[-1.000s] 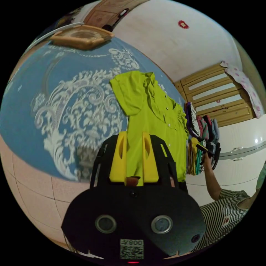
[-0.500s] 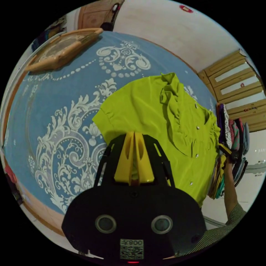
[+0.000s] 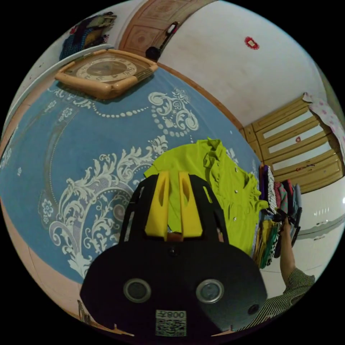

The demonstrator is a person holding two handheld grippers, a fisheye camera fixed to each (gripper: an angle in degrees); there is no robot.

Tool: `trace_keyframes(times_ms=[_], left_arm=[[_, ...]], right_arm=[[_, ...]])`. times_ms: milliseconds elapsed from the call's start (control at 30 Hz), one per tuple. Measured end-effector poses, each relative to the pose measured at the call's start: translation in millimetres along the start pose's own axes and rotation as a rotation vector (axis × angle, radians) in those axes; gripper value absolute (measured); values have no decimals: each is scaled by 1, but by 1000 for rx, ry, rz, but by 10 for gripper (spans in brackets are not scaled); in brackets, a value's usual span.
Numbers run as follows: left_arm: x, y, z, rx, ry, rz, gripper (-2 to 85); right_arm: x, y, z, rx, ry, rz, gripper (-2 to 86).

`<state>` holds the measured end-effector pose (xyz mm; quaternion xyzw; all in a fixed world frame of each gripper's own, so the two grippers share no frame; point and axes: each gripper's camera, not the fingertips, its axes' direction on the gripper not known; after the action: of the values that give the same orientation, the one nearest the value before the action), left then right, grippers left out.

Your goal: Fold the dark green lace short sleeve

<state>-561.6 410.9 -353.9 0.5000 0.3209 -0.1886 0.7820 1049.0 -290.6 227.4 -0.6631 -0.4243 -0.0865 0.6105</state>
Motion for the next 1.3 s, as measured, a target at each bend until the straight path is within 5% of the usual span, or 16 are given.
trace_keyframes(times_ms=[233, 333, 500, 733, 967, 1300], left_arm=[[11, -6, 63, -76, -77, 38, 69], [16, -7, 99, -196, -299, 90, 52], [16, -12, 116, -157, -368, 125, 27], [-5, 1, 137, -60, -309, 28, 8], [14, 94, 164, -71, 48, 205, 4], [-12, 213, 281, -307, -62, 212, 3]], right_arm=[[-61, 33, 38, -75, -21, -237, -3], [-63, 38, 76, -204, 39, -209, -4], [-38, 44, 87, -191, -111, -80, 0], [-22, 65, 90, -187, -166, -16, 1], [-51, 126, 63, -108, -305, -127, 1], [-92, 264, 89, -250, -284, -278, 2]])
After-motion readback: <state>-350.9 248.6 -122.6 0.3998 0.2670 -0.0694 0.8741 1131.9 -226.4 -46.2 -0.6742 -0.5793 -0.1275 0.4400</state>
